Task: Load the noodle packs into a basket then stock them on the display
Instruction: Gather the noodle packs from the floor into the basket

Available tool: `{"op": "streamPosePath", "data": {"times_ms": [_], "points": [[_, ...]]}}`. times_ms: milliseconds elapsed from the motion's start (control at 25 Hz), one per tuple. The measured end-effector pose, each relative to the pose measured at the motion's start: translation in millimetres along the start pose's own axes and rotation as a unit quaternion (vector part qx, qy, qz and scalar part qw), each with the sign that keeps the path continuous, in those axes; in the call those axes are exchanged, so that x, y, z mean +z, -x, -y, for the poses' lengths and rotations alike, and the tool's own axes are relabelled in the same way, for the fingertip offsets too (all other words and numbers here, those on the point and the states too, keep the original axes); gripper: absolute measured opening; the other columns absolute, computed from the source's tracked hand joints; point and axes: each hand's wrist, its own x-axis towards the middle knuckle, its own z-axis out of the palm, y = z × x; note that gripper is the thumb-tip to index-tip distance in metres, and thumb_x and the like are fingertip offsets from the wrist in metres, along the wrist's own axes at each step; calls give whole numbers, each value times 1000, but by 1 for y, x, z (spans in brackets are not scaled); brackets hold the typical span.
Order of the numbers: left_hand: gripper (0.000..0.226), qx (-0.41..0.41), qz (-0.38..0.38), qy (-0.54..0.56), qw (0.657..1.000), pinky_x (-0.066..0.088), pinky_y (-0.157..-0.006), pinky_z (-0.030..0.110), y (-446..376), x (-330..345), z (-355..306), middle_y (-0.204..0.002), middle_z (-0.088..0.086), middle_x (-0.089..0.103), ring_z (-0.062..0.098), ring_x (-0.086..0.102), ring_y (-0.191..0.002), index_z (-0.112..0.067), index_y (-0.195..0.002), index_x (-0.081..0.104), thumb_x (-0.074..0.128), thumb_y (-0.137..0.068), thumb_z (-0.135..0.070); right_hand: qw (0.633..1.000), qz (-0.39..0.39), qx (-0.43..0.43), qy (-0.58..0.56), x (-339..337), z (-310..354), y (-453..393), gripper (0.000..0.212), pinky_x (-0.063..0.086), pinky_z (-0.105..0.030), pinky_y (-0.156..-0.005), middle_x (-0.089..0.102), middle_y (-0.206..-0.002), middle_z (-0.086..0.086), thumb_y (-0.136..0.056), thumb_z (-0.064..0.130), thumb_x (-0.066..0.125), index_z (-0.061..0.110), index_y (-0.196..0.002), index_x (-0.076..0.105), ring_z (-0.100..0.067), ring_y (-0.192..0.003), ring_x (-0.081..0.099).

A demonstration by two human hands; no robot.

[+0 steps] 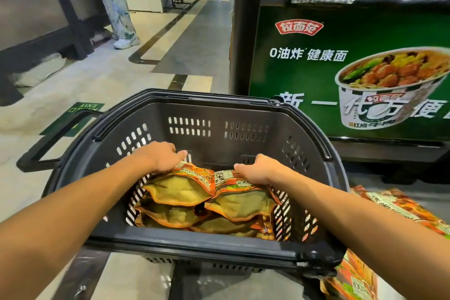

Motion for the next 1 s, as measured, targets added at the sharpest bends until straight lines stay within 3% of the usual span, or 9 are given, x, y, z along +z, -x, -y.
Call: {"op": "streamPosePath", "data": {"times_ms": [200,480,720,840,1000], "points": [[74,33,-95,-149,984,38,-112,52,27,-28,-33,-152,8,49,31,47,-138,-28,-151,43,20,-96,-72,963,-132,-131,196,-21,-4,23,79,39,-51,-113,46,-152,-12,-89,67,50,20,-152,40,-35,-140,41],[78,64,-190,-165,966,40,-107,54,91,-80,-107,-148,13,52,38,51,-132,-27,-150,43,19,-94,-76,937,-236,-176,189,-84,-30,80,71,43,-47,-109,53,-144,-12,-90,64,52,18,-144,49,-34,-135,47],[68,191,-269,-92,940,43,-101,50,141,-81,-246,-140,16,59,40,56,-125,-23,-142,52,27,-97,-68,936,-302,-94,155,-139,-129,119,76,46,-47,-107,53,-144,-16,-90,67,50,15,-146,46,-37,-131,51],[66,266,-263,-122,919,43,-98,47,157,-44,-326,-132,15,62,36,58,-122,-20,-138,55,27,-98,-65,945,-299,-26,134,-136,-194,124,76,47,-47,-106,54,-144,-13,-90,67,52,17,-147,46,-36,-132,50],[62,326,-222,-186,900,32,-110,47,148,44,-388,-135,17,57,34,49,-130,-17,-138,53,28,-99,-60,950,-285,30,124,-97,-272,115,69,43,-45,-105,53,-143,-13,-92,63,51,16,-143,47,-35,-134,48]]}}
